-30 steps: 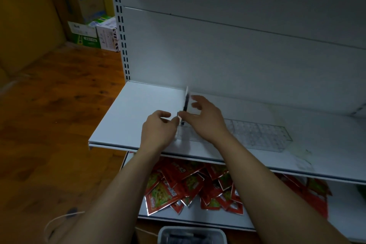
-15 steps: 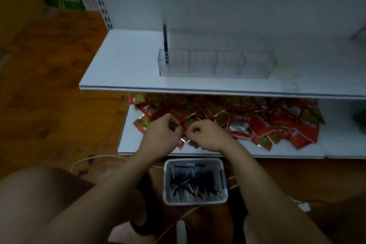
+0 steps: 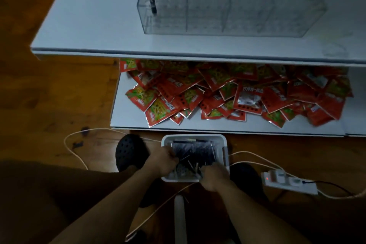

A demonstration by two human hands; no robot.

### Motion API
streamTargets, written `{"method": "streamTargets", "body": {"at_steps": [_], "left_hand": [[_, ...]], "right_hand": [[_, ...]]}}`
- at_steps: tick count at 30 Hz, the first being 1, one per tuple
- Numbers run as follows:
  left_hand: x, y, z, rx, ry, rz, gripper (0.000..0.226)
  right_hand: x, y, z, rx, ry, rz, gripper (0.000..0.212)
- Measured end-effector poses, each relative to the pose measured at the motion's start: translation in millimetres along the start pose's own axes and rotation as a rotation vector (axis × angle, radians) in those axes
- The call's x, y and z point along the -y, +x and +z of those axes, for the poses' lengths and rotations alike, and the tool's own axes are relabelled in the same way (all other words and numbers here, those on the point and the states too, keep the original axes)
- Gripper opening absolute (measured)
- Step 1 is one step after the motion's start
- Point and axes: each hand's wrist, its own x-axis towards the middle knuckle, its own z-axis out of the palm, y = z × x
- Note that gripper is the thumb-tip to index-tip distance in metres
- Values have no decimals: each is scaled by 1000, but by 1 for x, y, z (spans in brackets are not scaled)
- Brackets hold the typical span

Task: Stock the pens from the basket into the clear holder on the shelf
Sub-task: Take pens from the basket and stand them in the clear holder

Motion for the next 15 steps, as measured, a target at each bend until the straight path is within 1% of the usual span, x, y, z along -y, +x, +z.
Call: {"method": "streamTargets", "body": {"at_steps": [2, 4, 9, 13, 15], "left_hand": [[-4, 8, 4, 27, -33, 13, 23], [-5, 14, 11, 54, -67, 18, 22], [1, 22, 17, 103, -93, -1, 24], [-3, 23, 4, 62, -137, -4, 22], [-8, 20, 1, 33, -181, 1, 19]], "right_hand": [[8, 12, 1, 15, 2, 11, 47], [16, 21, -1, 15, 14, 32, 44], [11, 33, -13, -37, 146, 118, 14], [1, 31, -28, -60, 153, 145, 13], [-2, 28, -28, -48, 150, 127, 12]]}}
